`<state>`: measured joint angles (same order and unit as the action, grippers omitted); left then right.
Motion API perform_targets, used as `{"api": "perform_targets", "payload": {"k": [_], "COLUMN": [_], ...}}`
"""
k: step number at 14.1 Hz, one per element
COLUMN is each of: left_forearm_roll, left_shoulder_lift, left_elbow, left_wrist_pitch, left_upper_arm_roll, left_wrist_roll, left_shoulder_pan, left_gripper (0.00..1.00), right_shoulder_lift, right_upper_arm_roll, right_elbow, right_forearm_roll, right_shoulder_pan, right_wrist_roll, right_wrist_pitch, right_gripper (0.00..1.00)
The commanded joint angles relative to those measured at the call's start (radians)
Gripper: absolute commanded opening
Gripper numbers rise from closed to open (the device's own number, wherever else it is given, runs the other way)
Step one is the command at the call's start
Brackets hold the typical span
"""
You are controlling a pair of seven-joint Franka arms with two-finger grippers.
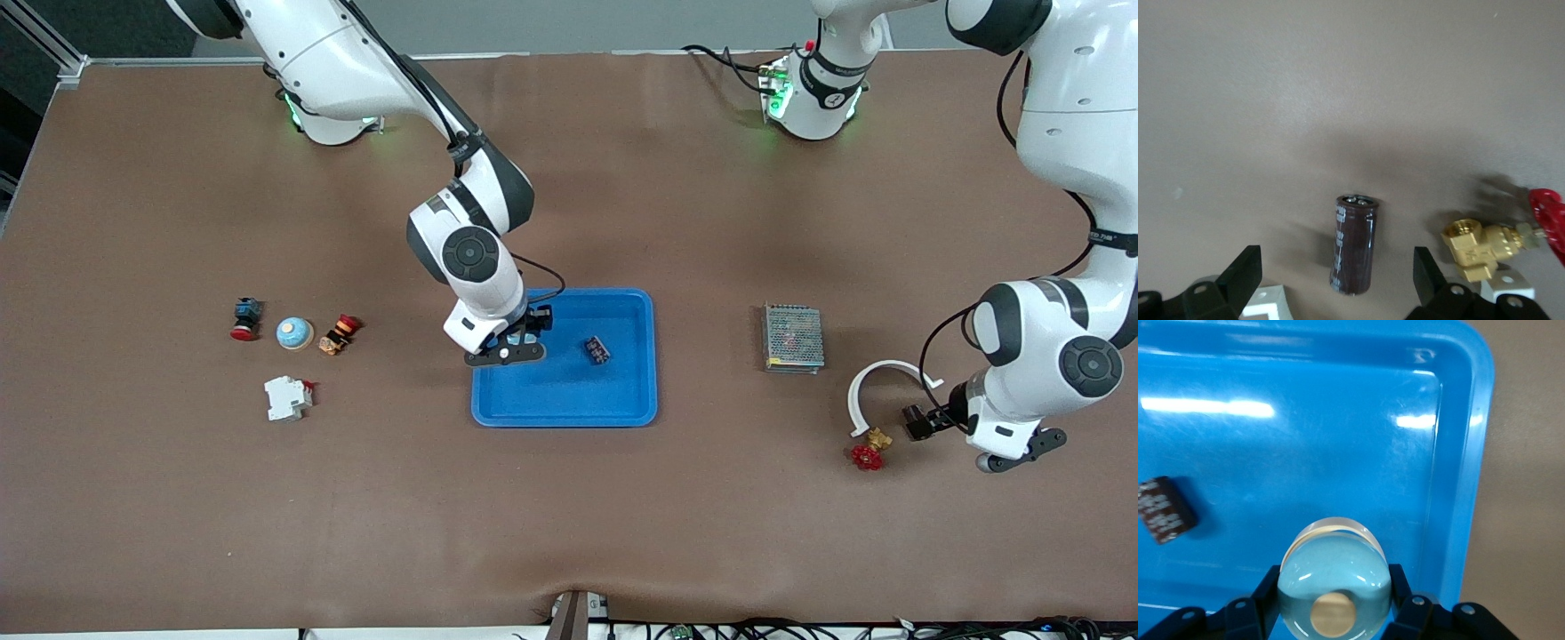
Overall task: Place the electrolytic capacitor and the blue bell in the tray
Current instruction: 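Open the right gripper over the tray while the left gripper grasps the capacitor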
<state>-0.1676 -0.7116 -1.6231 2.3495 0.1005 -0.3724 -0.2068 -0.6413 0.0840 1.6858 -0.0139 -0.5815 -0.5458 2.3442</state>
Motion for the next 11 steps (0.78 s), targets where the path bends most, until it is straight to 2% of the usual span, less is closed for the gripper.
{"api": "perform_targets", "payload": {"k": [1, 4, 7, 9, 10, 11], "left_forearm_roll": [0.008, 0.010, 0.008, 0.008, 0.008, 0.003], "left_shoulder_lift": [-0.017, -0.028, -0.040, -0.046, -0.046, -0.048], "left_elbow": [0.008, 0.006, 0.006, 0.006, 0.006, 0.006], "left_wrist_pitch": [0.008, 0.008, 0.008, 0.008, 0.008, 0.008], "left_upper_arm_roll": [0.001, 0.002, 0.002, 0.002, 0.002, 0.002], "left_wrist_roll": [0.000, 0.000, 0.006, 0.015, 0.017, 0.017], "left_shoulder_pan": [-0.003, 0.003, 0.003, 0.003, 0.003, 0.004], "left_gripper": [1.00, 0.97, 0.81, 0.62, 0.50, 0.28], "right_shoulder_lift": [0.000, -0.024, -0.049, -0.052, -0.052, -0.057], "right_upper_arm_roll": [-0.009, -0.012, -0.013, -0.018, -0.018, -0.020], "right_elbow": [0.034, 0.034, 0.035, 0.035, 0.037, 0.035], "right_forearm_roll": [0.022, 0.032, 0.043, 0.043, 0.043, 0.043], "right_shoulder_pan": [-0.027, -0.047, -0.055, -0.057, -0.063, -0.064], "right_wrist_roll": [-0.026, -0.060, -0.065, -0.065, -0.065, -0.065], "right_wrist_pitch": [0.041, 0.072, 0.105, 0.107, 0.107, 0.109], "right_gripper": [0.40, 0.40, 0.40, 0.41, 0.41, 0.41]}}
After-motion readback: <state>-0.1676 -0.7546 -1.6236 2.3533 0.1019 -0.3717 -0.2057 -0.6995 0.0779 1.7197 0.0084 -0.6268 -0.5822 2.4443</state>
